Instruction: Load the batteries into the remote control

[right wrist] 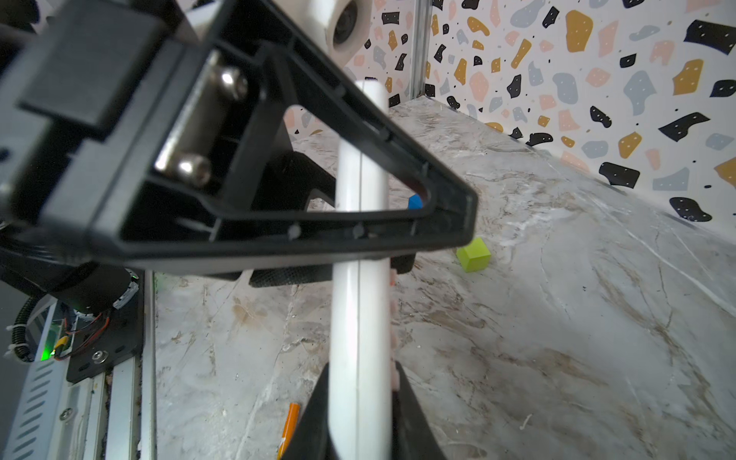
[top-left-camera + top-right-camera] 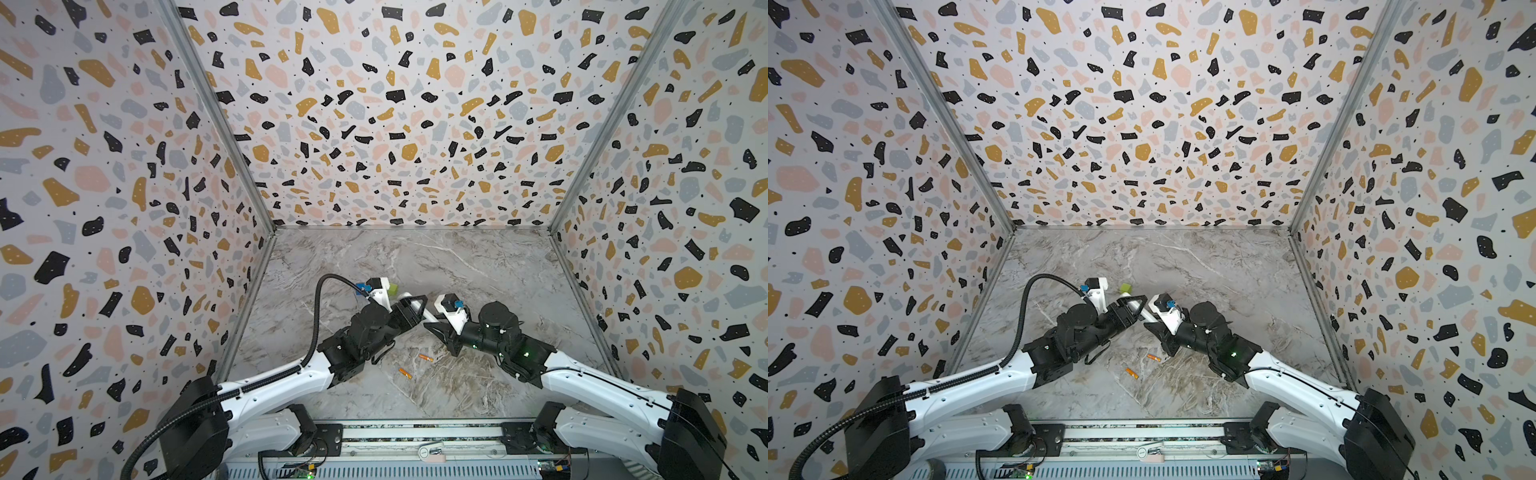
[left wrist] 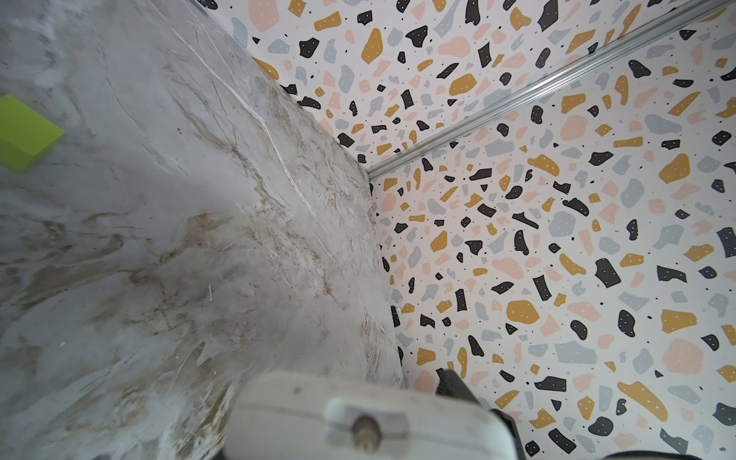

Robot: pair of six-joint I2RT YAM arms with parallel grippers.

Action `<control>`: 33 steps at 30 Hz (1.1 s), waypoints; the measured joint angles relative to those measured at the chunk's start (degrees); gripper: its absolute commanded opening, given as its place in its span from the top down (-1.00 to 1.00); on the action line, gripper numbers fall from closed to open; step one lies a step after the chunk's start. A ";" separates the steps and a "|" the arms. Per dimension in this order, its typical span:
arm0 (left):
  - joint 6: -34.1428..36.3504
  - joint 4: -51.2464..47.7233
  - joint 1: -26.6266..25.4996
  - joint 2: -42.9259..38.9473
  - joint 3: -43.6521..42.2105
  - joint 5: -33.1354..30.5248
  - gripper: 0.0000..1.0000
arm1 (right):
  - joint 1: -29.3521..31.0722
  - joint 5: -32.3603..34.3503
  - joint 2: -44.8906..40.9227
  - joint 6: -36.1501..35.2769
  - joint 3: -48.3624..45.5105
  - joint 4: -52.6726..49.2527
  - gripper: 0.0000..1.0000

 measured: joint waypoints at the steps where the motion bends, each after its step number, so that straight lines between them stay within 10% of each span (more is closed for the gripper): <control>1: -0.04 0.17 0.00 0.00 -0.15 0.00 -0.41 | 0.02 0.11 0.00 -0.13 0.00 -0.17 0.90; 5: 2.47 0.02 0.46 -0.52 -1.20 0.50 -0.99 | -0.72 0.66 -0.11 1.01 0.00 -0.72 0.96; 21: 31.26 -6.40 1.36 -13.84 -1.70 7.06 -0.99 | -11.65 -24.76 -0.02 8.57 0.00 1.75 1.00; 33: 34.95 -2.93 1.40 -12.09 -2.71 14.64 -0.78 | -12.46 -36.76 -0.52 11.02 0.00 5.01 0.99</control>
